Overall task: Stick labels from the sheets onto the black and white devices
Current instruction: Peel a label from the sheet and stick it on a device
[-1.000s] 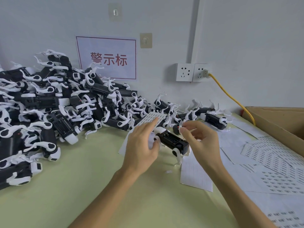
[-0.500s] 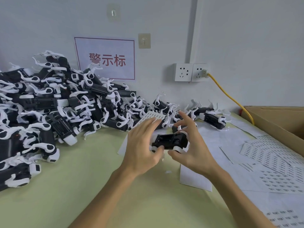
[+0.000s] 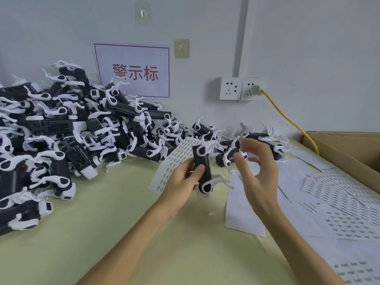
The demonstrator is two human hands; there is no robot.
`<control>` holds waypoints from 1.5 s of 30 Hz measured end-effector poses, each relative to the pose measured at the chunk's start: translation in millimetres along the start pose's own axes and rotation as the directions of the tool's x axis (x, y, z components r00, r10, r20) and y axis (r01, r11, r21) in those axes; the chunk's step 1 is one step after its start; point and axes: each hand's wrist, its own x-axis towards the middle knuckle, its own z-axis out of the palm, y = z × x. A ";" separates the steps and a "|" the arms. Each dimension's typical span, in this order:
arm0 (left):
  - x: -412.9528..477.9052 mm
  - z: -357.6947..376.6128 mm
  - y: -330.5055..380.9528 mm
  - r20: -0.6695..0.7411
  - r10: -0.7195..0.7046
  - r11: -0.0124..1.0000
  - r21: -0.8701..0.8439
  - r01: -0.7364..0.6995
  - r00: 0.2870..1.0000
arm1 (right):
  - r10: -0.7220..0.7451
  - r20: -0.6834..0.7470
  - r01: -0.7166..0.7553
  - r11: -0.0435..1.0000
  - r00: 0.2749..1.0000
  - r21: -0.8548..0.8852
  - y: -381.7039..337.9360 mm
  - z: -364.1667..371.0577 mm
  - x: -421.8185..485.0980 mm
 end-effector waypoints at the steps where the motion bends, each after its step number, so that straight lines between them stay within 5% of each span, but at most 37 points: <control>1: 0.0 -0.1 1.3 0.006 -0.066 0.993 -0.100 0.066 0.998 | 0.050 -0.026 -0.049 0.997 0.998 0.054 0.6 -1.3 2.6; 4: -0.7 -0.1 3.3 0.020 -0.152 0.962 -0.229 0.152 0.988 | 0.187 0.067 -0.196 0.964 0.980 0.178 4.2 -2.6 6.8; 11: -2.7 6.0 -1.4 -0.015 -0.172 0.957 -0.239 0.163 0.985 | 0.198 0.329 -0.219 0.975 0.924 0.028 5.3 5.0 0.8; 45: -2.8 13.5 -14.4 -0.211 -0.016 0.993 0.111 0.040 0.977 | 0.186 0.247 -0.144 0.974 0.951 -0.176 0.5 18.1 -13.4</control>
